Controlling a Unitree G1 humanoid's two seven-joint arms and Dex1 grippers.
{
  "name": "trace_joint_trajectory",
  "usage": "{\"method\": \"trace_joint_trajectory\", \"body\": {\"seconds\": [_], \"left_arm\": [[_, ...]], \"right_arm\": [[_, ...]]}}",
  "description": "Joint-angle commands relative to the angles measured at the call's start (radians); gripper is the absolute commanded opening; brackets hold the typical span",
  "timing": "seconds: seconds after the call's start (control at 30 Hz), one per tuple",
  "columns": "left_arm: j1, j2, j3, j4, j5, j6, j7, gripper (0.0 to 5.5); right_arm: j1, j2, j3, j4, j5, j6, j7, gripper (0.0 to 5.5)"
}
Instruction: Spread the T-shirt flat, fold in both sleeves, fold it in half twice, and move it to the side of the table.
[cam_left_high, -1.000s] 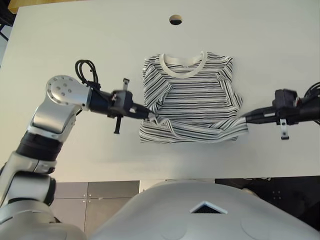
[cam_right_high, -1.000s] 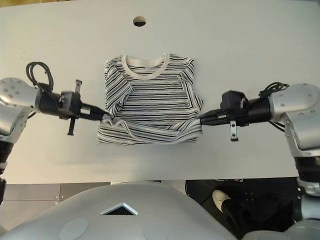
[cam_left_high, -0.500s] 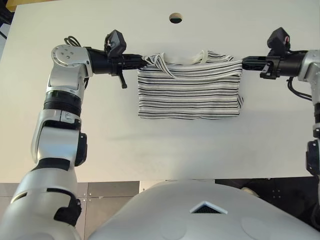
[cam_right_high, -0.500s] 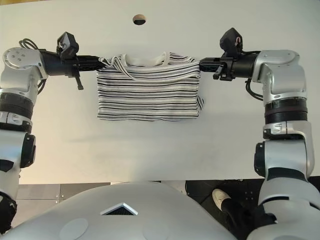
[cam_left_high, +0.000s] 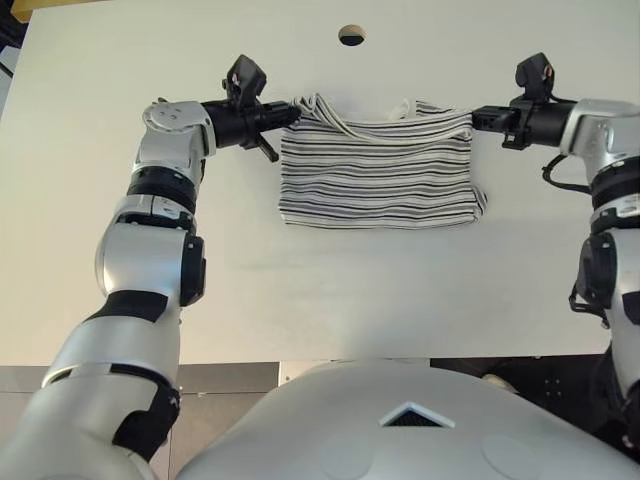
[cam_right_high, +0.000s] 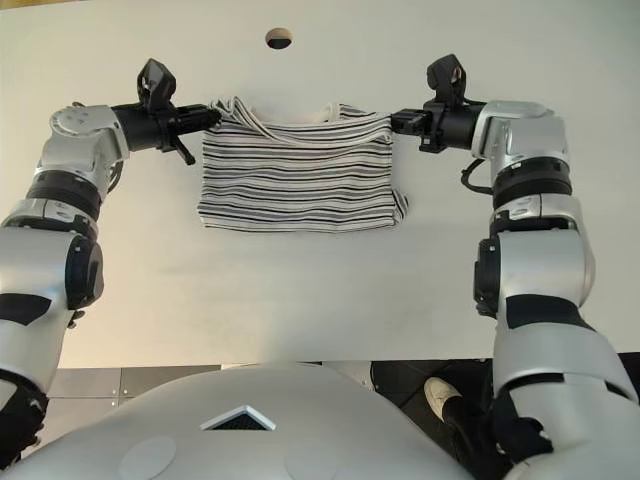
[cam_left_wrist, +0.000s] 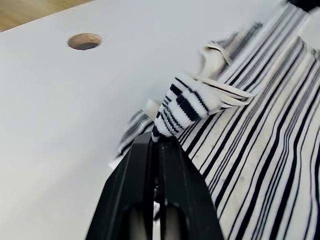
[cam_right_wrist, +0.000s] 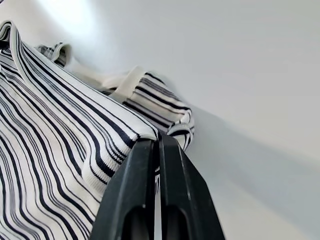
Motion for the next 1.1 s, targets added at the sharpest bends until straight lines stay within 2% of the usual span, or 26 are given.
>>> {"method": "trace_joint_trajectory", "body": {"seconds": [0.03,0.13,0.33,0.4,0.5,0.8,1.03,1.1], "left_arm": [[-0.029,-0.008,0.003,0.041,0.046,0.088,0.057,0.12],[-0.035,-0.033,0.054,0.072,0.021,0.212,0.122,0.12],[-0.041,-0.051,0.115,0.084,0.005,0.354,0.197,0.12],[-0.046,-0.055,0.16,0.089,-0.024,0.388,0.237,0.12],[-0.048,-0.062,0.229,0.09,-0.069,0.401,0.28,0.1],[-0.064,-0.082,0.276,0.077,-0.07,0.366,0.289,1.55],[-0.061,-0.077,0.297,0.08,-0.072,0.337,0.318,2.71],[-0.065,-0.066,0.31,0.084,-0.073,0.326,0.337,2.98]], "right_arm": [[-0.063,0.025,-0.062,0.08,-0.004,-0.005,-0.097,0.1],[-0.082,0.049,-0.117,0.15,-0.003,-0.003,-0.24,0.1],[-0.072,0.096,-0.135,0.216,-0.06,-0.03,-0.469,0.1],[-0.073,0.103,-0.16,0.226,-0.054,-0.021,-0.492,0.1],[-0.087,0.111,-0.197,0.225,-0.035,-0.017,-0.461,0.57],[-0.203,0.094,-0.336,0.223,0.042,-0.016,-0.455,2.25],[-0.216,0.087,-0.416,0.241,0.064,-0.034,-0.606,3.61],[-0.2,0.089,-0.406,0.244,0.044,-0.034,-0.626,3.69]]}}
